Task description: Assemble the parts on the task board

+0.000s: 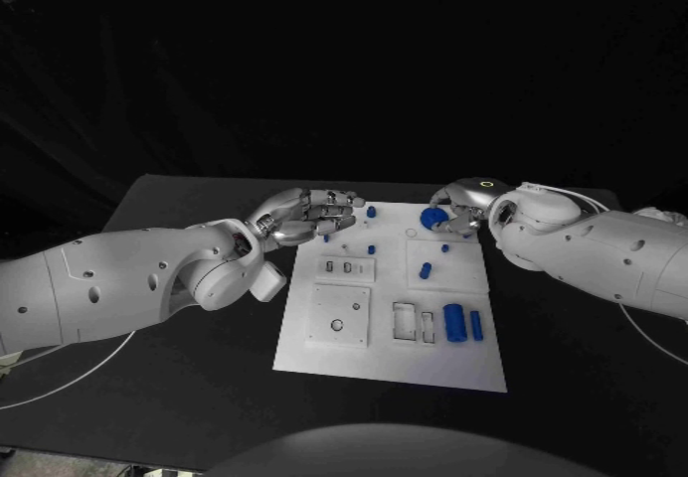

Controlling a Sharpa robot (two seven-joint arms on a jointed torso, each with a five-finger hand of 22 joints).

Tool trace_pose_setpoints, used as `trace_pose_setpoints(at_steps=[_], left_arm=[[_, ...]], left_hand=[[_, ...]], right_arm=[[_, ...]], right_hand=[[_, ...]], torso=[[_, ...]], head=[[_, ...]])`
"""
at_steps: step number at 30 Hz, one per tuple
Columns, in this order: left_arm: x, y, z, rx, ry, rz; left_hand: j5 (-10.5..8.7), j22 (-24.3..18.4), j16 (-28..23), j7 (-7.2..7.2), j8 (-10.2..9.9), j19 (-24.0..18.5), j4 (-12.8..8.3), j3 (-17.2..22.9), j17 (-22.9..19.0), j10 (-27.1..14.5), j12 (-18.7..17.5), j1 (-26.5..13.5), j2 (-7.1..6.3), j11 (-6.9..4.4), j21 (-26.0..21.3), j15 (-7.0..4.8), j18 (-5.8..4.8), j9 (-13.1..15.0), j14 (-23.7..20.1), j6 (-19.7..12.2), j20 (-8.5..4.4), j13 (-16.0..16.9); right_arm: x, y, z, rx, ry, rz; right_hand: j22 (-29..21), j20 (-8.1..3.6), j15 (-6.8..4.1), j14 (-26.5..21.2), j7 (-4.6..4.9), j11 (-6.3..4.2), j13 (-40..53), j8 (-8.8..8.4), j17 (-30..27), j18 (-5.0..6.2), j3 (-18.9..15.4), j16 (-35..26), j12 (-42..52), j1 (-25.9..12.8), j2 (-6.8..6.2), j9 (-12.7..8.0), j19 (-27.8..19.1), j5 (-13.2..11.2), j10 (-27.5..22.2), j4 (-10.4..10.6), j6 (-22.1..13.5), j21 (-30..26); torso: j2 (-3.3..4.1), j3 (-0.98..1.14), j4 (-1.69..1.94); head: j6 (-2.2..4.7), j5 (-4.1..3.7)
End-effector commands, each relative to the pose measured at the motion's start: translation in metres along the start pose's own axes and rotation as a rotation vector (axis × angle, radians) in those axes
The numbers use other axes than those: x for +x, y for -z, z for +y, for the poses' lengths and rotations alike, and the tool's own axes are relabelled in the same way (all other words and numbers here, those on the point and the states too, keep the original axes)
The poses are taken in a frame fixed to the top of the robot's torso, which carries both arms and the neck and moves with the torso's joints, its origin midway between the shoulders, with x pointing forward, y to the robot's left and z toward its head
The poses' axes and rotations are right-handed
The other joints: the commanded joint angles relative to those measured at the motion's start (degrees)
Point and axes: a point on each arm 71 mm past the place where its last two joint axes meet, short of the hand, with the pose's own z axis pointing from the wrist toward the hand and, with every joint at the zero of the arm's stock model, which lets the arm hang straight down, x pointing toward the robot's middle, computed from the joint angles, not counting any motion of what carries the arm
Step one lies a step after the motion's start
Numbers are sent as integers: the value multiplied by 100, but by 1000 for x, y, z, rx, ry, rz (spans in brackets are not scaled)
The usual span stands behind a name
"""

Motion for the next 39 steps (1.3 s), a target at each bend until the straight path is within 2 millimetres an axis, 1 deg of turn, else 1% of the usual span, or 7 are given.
trace_pose_setpoints(at_steps=[1, 6, 15, 19, 30, 36, 39], left_arm=[[2, -1, -1, 6, 12, 17], [2, -1, -1, 3, 12, 18], [3, -1, 0, 5, 15, 24], [3, -2, 0, 4, 16, 27], [3, -2, 0, 0, 17, 31], [4, -2, 1, -2, 17, 32], [4, -2, 1, -2, 18, 32]], left_hand=[[44, 8, 19, 6, 23, 34, -9, -9, 5, 39, 6, 74, 6, 17, 18, -5, 55, -8, 32, -10, 8, 4], [53, 8, 20, 5, 23, 34, -13, -7, 4, 40, 7, 81, 6, 17, 18, -4, 54, -9, 32, -11, 7, 4], [67, 7, 17, 4, 22, 30, -23, -3, 2, 41, 5, 99, -1, 18, 16, -4, 51, -10, 27, -12, 7, 2], [67, 7, 17, 4, 22, 30, -23, -3, 2, 41, 5, 99, -1, 18, 16, -4, 51, -10, 27, -12, 7, 2], [70, 6, 17, 3, 22, 28, -27, -2, 2, 41, 1, 107, -5, 18, 15, -5, 50, -11, 27, -16, 7, 1], [71, 6, 17, 3, 21, 28, -27, -2, 1, 41, 1, 107, -6, 18, 15, -5, 50, -11, 27, -16, 6, 1], [71, 6, 17, 3, 21, 28, -27, -2, 1, 41, 1, 107, -6, 18, 15, -5, 50, -11, 27, -16, 6, 1]], right_arm=[[6, 1, 1, -19, -10, 21], [5, 2, 0, -23, -25, 9], [4, 2, -2, -23, -39, -4], [3, 2, -2, -21, -45, -14], [2, 3, -4, -18, -56, -36], [1, 3, -5, -16, -62, -43], [1, 3, -5, -18, -63, -44]], right_hand=[[1194, -13, 35, 587, -9, 27, 1509, -30, 1506, 22, -61, 20, 22, -78, 11, -21, -23, -69, 597, 8, -11, -18], [1194, -19, 28, 587, -19, 19, 1509, -71, 1506, 22, -117, 20, 22, -137, 19, -71, -21, -190, 597, 59, -38, -20], [1197, -32, 16, 587, -33, 6, 1509, -173, 1506, 21, -286, 20, 22, -294, 58, -221, -12, -548, 597, 218, -96, -21], [1198, -37, 12, 587, -38, 2, 1509, -200, 1506, 20, -432, 20, 22, -469, 91, -296, -7, -868, 597, 384, -82, -21], [1196, -44, 4, 587, -51, -8, 1509, -225, 1506, 22, -486, 20, 22, -503, 137, -334, -14, -894, 597, 445, -101, -29], [1194, -54, -5, 587, -57, -16, 1509, -247, 1506, 23, -597, 20, 22, -586, 169, -380, -20, -894, 597, 558, -110, -35], [1192, -56, -7, 587, -62, -20, 1509, -243, 1506, 24, -580, 20, 22, -537, 245, -394, -24, -879, 597, 562, -91, -40]], torso=[[1, -1, 3], [1, -1, 2], [4, 0, 1], [8, 1, 0], [5, 3, 0], [4, 1, 2], [4, 0, 4]], head=[[-7, 4], [-2, 7], [0, 5], [-1, 3], [-10, 9], [-23, 10], [-24, 11]])
